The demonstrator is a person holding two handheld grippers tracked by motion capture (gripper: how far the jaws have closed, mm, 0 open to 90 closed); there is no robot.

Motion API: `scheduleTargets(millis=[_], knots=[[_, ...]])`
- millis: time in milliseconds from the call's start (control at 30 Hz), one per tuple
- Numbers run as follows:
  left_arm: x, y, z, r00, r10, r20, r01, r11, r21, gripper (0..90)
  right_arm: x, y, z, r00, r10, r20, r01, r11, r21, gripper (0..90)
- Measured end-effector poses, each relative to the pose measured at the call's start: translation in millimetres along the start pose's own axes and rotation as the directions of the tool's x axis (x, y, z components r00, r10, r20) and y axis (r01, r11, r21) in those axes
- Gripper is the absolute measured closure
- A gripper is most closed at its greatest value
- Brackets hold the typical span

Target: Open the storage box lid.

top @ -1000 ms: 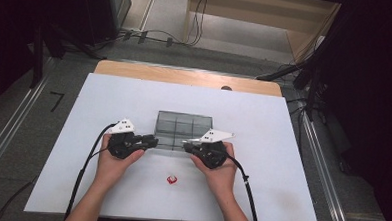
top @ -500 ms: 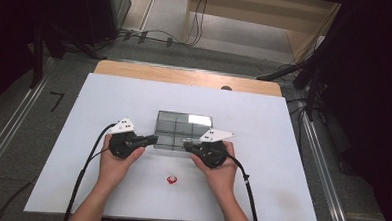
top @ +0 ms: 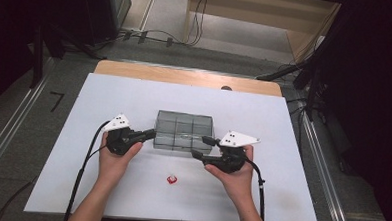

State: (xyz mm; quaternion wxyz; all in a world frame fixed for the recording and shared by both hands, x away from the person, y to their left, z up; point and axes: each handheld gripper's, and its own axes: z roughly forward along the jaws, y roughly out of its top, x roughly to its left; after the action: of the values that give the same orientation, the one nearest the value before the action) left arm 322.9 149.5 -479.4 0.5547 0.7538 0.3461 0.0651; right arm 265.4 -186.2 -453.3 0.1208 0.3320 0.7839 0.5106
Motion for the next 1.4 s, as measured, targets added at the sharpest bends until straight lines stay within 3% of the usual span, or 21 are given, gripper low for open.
scheduleTargets(millis=[300,367,633,767,867,1067,1233,1400], knots=[[0.2,8.7,2.3,0.9997,0.010,-0.023,-0.010,0.9999,-0.012,89.3,-19.9,-1.4,-19.6,0.9986,0.014,-0.051,-0.017,0.998,-0.062,0.0],[-0.4,10.1,4.6,0.9997,0.012,-0.022,-0.012,0.9998,-0.017,89.3,-26.1,-1.9,-20.9,0.9976,0.038,-0.058,-0.042,0.996,-0.083,0.0],[-1.5,22.2,8.4,0.9991,0.024,-0.035,-0.025,0.9995,-0.020,89.3,-45.7,-4.1,-13.9,0.9972,0.053,0.052,-0.048,0.994,-0.101,0.0],[-1.3,28.3,9.1,0.9988,0.026,-0.042,-0.027,0.9993,-0.024,89.2,-55.6,-4.5,-9.6,0.9952,0.080,0.057,-0.074,0.992,-0.100,0.0],[-1.4,32.3,10.5,0.9979,0.037,-0.053,-0.038,0.9990,-0.024,89.2,-60.4,-3.7,-6.1,0.9938,0.092,0.062,-0.086,0.991,-0.099,4.6],[2.8,38.9,11.5,0.9980,0.018,-0.061,-0.021,0.9989,-0.042,89.3,-60.8,3.9,-1.6,0.9847,0.079,0.155,-0.064,0.993,-0.098,16.1],[4.0,42.9,11.8,0.9970,0.032,-0.071,-0.035,0.9986,-0.040,89.2,-63.6,11.5,-0.6,0.9700,0.101,0.221,-0.075,0.990,-0.123,31.5],[3.7,48.3,10.5,0.9959,0.045,-0.078,-0.050,0.9973,-0.054,89.2,-64.1,16.2,0.2,0.9706,0.090,0.223,-0.058,0.988,-0.145,51.5]])
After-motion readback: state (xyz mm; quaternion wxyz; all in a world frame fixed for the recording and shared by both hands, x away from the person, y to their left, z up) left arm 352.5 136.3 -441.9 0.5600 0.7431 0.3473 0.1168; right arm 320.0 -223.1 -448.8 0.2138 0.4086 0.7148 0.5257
